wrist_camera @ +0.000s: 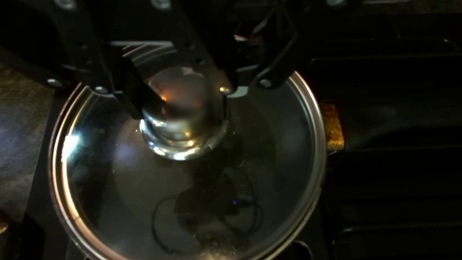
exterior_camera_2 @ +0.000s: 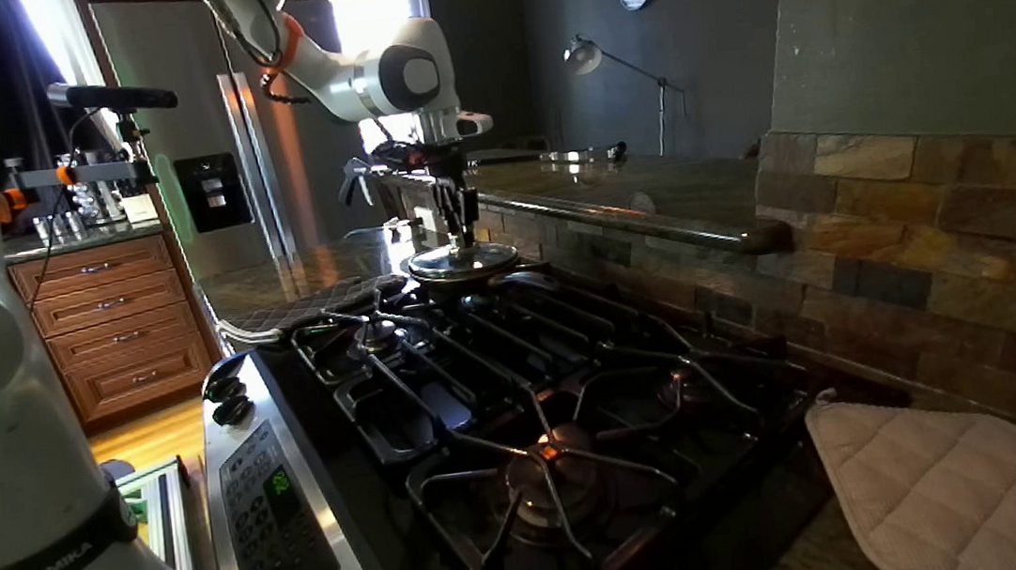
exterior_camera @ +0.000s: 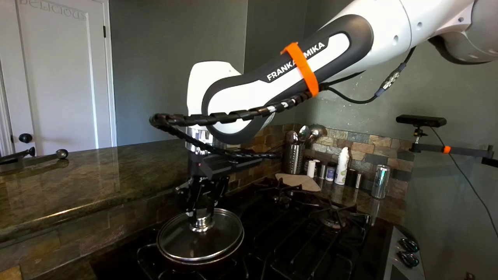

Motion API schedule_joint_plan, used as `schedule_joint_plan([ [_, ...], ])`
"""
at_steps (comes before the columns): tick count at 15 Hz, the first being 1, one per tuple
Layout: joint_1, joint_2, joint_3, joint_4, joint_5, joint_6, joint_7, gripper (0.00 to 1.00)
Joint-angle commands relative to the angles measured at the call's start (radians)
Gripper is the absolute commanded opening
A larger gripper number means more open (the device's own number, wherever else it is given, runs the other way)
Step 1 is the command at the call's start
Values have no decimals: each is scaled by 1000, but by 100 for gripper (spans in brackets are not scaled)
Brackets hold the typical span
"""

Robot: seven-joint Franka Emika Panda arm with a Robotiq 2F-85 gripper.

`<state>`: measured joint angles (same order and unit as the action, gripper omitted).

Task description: Take the lid off the pot, then move the pot backwards, then put the lid on it

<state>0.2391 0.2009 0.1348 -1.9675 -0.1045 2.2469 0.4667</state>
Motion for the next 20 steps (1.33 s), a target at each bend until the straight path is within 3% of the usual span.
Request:
schedule_joint_plan([
  [1, 3, -36, 0, -47, -1, 69, 11, 23],
  [8, 1, -56, 1, -99, 10, 141, 6, 23],
  [9, 1, -58, 0, -103, 9, 137, 11, 73],
  [10, 0, -61, 0, -106, 7, 137, 12, 74],
  [14, -5, -90, 0, -115, 11, 146, 16, 99],
  [20, -21, -197, 6, -156, 37, 89, 18, 100],
])
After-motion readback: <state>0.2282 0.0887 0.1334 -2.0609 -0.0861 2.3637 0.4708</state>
